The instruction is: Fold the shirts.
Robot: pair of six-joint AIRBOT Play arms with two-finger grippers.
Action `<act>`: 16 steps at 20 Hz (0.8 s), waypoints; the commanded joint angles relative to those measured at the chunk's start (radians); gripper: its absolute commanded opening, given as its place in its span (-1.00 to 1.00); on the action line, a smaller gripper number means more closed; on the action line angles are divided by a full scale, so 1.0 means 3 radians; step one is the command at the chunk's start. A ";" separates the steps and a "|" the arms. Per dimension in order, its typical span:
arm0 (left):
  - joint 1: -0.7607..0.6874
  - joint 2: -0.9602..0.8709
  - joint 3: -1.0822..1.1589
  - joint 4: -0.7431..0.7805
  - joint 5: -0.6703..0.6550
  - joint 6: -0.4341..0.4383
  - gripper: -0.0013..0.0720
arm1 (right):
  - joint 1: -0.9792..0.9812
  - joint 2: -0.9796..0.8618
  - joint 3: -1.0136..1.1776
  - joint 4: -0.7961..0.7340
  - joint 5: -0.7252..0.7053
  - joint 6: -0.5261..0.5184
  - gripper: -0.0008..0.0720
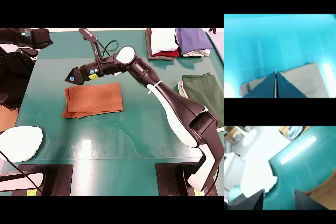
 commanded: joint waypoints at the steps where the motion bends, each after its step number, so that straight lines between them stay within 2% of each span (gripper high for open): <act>1: 0.0090 0.0085 -0.0018 -0.0001 -0.0164 0.0004 -0.90 | -0.0132 0.0243 -0.0505 -0.0287 -0.0020 -0.0047 0.19; 4: -0.0025 0.0071 -0.0018 0.0003 -0.0173 0.0031 -0.91 | -0.0645 0.0729 -0.1373 -0.0509 0.0020 -0.0003 0.19; 6: -0.0169 0.0071 -0.0018 0.0001 -0.0109 0.0093 -0.91 | -0.1033 0.0968 -0.1910 -0.0590 0.0031 0.0177 0.20; 7: -0.0238 0.0064 -0.0018 0.0001 -0.0085 0.0114 -0.90 | -0.1232 0.1034 -0.2157 -0.0590 0.0027 0.0200 0.30; 8: -0.0309 0.0048 -0.0018 0.0000 -0.0065 0.0116 -0.90 | -0.1392 0.1053 -0.2341 -0.0587 0.0045 0.0205 0.67; 9: -0.0367 0.0033 -0.0022 -0.0001 -0.0066 0.0117 -0.90 | -0.1544 0.1031 -0.2485 -0.0557 0.0076 0.0207 0.76; 12: -0.0476 -0.0015 -0.0061 -0.0005 -0.0069 0.0120 -0.90 | -0.1734 0.0816 -0.2663 -0.0229 0.0094 0.0230 0.70; 13: -0.0496 -0.0034 -0.0070 -0.0009 -0.0071 0.0131 -0.90 | -0.1722 0.0730 -0.2661 -0.0118 0.0086 0.0229 0.61; 16: -0.0496 -0.0069 -0.0072 -0.0032 -0.0066 0.0153 -0.90 | -0.1516 0.0429 -0.2452 -0.0033 0.0094 0.0231 0.60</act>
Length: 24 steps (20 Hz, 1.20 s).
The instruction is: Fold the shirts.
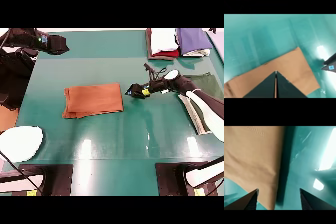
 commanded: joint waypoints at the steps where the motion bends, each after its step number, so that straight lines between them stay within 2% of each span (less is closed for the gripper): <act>1: -0.0038 -0.0036 -0.0010 -0.0014 0.0001 0.0022 -0.90 | 0.0167 -0.0337 0.0184 0.0154 0.0020 0.0033 0.60; 4: -0.0038 -0.0036 -0.0010 -0.0019 -0.0001 0.0022 -0.90 | 0.0479 -0.0749 0.0618 0.0430 -0.0019 0.0106 0.57; 6: -0.0038 -0.0036 -0.0010 -0.0039 -0.0018 0.0019 -0.90 | 0.0643 -0.1006 0.0899 0.0562 -0.0013 0.0104 0.14; 9: -0.0038 -0.0036 -0.0010 -0.0188 -0.0094 0.0020 -0.91 | 0.0786 -0.1169 0.1244 0.0546 -0.0039 -0.0020 -0.86; 10: -0.0055 -0.0036 -0.0010 -0.0198 -0.0093 0.0020 -0.91 | 0.0786 -0.1157 0.1342 0.0543 -0.0070 -0.0084 -0.94; 14: -0.0357 -0.0036 -0.0010 -0.0093 -0.0052 0.0071 -0.91 | 0.0484 -0.0799 0.1534 0.0107 -0.0102 -0.0004 -0.94; 18: -0.0662 -0.0036 -0.0010 -0.0071 0.0045 0.0086 -0.91 | -0.0249 -0.0178 0.1534 -0.0727 0.0205 0.0313 -0.94; 21: -0.0716 -0.0036 -0.0010 -0.0111 0.0064 0.0079 -0.91 | -0.0916 0.0235 0.1532 -0.1308 0.0444 0.0490 -0.94; 24: -0.0716 -0.0036 -0.0010 -0.0109 0.0065 0.0062 -0.91 | -0.1610 0.0477 0.1532 -0.1409 0.0605 0.0520 -0.94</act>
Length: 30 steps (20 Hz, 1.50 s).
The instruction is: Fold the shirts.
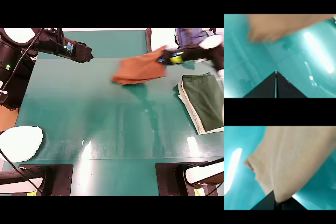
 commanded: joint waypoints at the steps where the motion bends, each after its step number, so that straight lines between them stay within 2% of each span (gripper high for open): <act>1: -0.0032 -0.0001 0.0001 -0.0009 0.0022 -0.0033 -0.91 | -0.0823 0.0314 0.0006 -0.0329 0.0249 0.0127 -0.94; 5: -0.0032 -0.0001 0.0001 -0.0010 0.0052 -0.0125 -0.90 | -0.1523 0.0359 0.0006 -0.0163 0.0296 0.0127 -0.94; 8: -0.0032 -0.0001 0.0001 -0.0010 0.0052 -0.0188 -0.90 | -0.1783 0.0360 0.0008 0.0018 0.0099 0.0121 -0.94; 13: -0.0032 -0.0001 0.0001 -0.0014 0.0050 -0.0209 -0.90 | -0.1827 0.0403 0.0008 0.0411 -0.0192 -0.0154 -0.94; 18: -0.0032 -0.0001 0.0001 -0.0014 0.0042 -0.0206 -0.90 | -0.1773 0.0744 0.0008 0.0422 -0.0418 -0.0281 -0.94; 23: -0.0032 -0.0001 0.0001 -0.0011 0.0038 -0.0201 -0.90 | -0.1919 0.1001 0.0006 0.0338 -0.0118 -0.0291 -0.94; 26: -0.0032 -0.0001 0.0001 -0.0010 0.0037 -0.0177 -0.90 | -0.1942 0.1105 -0.0017 -0.0047 0.0165 -0.0276 -0.94; 30: -0.0032 -0.0001 0.0001 -0.0008 0.0019 -0.0173 -0.90 | -0.1954 0.1504 -0.0726 -0.0511 0.0253 -0.0272 -0.94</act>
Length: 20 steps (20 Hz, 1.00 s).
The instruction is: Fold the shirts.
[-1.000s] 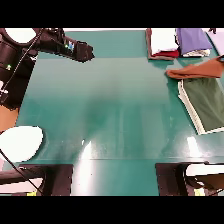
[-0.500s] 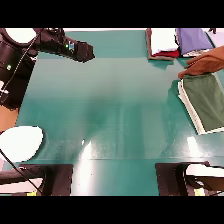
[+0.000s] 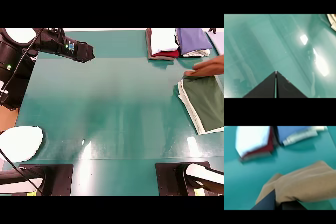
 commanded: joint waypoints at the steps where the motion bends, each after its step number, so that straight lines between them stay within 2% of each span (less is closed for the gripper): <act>1: 0.0000 -0.0001 0.0001 0.0005 -0.0014 0.0046 -0.90 | -0.0028 0.0366 -0.0622 -0.0491 0.0160 0.0010 -0.94; 5: 0.0000 -0.0003 0.0001 0.0005 -0.0019 0.0100 -0.90 | -0.0221 0.0795 -0.1539 -0.0921 0.0258 0.0046 -0.93; 8: 0.0000 -0.0003 0.0001 0.0004 -0.0019 0.0113 -0.90 | -0.0576 0.0945 -0.2027 -0.0958 0.0292 0.0137 -0.90; 9: 0.0000 -0.0003 0.0001 0.0004 -0.0019 0.0144 -0.90 | -0.0708 0.0966 -0.2132 -0.0959 0.0304 0.0140 -0.45; 10: 0.0000 -0.0004 0.0001 0.0004 -0.0018 0.0161 -0.90 | -0.0844 0.0971 -0.2213 -0.0958 0.0309 0.0140 0.33; 11: 0.0000 -0.0005 0.0001 0.0004 -0.0015 0.0163 -0.90 | -0.0954 0.0970 -0.2234 -0.0958 0.0334 0.0140 0.73; 15: 0.0000 -0.0005 0.0001 0.0003 -0.0005 0.0163 -0.90 | -0.1209 0.0973 -0.1808 -0.0740 0.0429 0.0142 0.75; 17: 0.0000 -0.0005 0.0001 0.0003 0.0010 0.0161 -0.90 | -0.1125 0.0973 -0.1545 -0.0183 0.0429 0.0144 0.74; 20: 0.0000 -0.0005 0.0001 0.0005 0.0047 0.0163 -0.90 | -0.0551 0.0973 -0.1333 0.0732 0.0464 0.0142 0.74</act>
